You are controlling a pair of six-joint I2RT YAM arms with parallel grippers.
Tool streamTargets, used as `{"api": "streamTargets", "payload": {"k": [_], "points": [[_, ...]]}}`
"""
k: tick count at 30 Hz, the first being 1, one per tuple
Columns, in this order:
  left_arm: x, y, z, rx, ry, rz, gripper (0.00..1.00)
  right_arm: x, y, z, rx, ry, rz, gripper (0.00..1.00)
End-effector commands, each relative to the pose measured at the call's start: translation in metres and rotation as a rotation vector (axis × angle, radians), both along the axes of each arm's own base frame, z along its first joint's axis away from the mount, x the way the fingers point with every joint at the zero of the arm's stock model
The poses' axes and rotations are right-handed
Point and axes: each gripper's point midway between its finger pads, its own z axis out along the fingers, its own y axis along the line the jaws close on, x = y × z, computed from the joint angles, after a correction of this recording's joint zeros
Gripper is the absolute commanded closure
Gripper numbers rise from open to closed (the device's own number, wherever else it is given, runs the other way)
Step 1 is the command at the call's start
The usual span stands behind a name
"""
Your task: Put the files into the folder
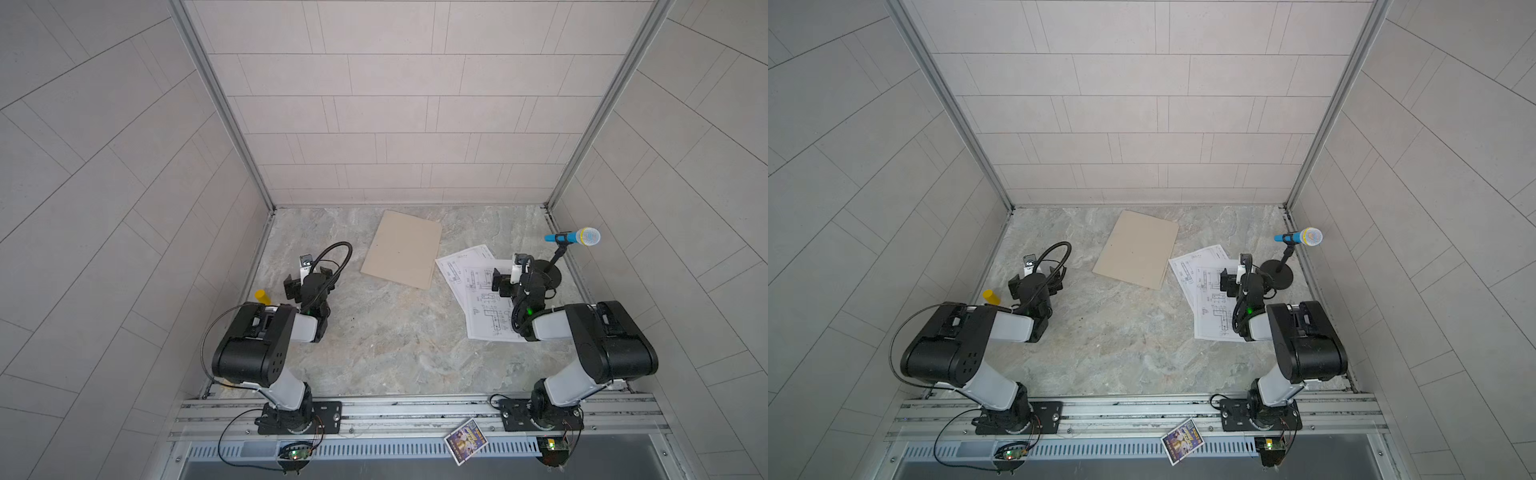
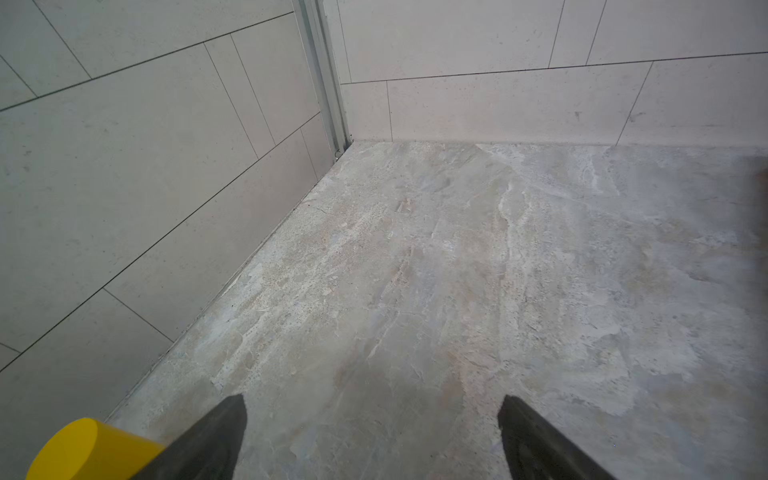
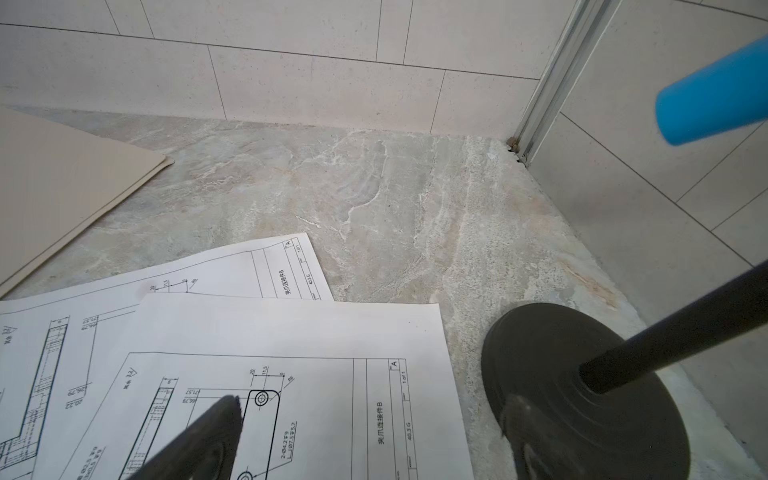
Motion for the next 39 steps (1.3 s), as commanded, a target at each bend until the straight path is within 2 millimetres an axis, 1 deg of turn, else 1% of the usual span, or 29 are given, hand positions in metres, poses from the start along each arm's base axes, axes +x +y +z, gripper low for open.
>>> {"api": "streamTargets", "payload": {"k": [1, 27, 30, 31, 33, 34, 36, 37, 38, 39], "points": [[0.002, 0.001, 0.005, 0.010, -0.020, 0.008, 0.00, 0.004, 0.000, 0.005, -0.024, -0.010, -0.004, 0.01], [0.002, 0.001, 0.004, 0.008, -0.017, 0.007, 0.00, 0.003, 0.000, 0.004, -0.015, -0.010, -0.002, 0.01], [0.002, -0.001, 0.009, 0.016, -0.025, -0.002, 0.00, 0.003, 0.000, 0.005, -0.013, -0.016, -0.002, 0.03], [0.001, -0.003, 0.013, 0.015, -0.019, -0.016, 0.00, 0.001, -0.004, 0.010, -0.010, -0.030, -0.024, 0.04], [-0.002, -0.003, 0.028, 0.034, 0.008, 0.004, 0.00, 0.000, -0.009, 0.024, -0.006, -0.011, -0.051, 0.04], [-0.004, -0.003, 0.037, 0.020, 0.046, 0.009, 0.00, 0.001, -0.009, 0.034, 0.012, 0.026, -0.053, 0.05], [-0.007, -0.001, 0.057, -0.058, 0.064, 0.058, 0.00, 0.002, -0.006, 0.050, 0.101, 0.099, -0.068, 0.08], [-0.006, -0.005, 0.064, -0.098, 0.080, 0.050, 0.00, 0.003, 0.003, 0.060, 0.143, 0.112, -0.031, 0.10], [-0.004, -0.011, 0.069, -0.146, 0.090, 0.031, 0.00, 0.009, 0.017, 0.078, 0.184, 0.094, 0.037, 0.13], [-0.003, -0.017, 0.069, -0.189, 0.105, 0.011, 0.00, 0.011, 0.027, 0.087, 0.236, 0.073, 0.068, 0.14]]}}
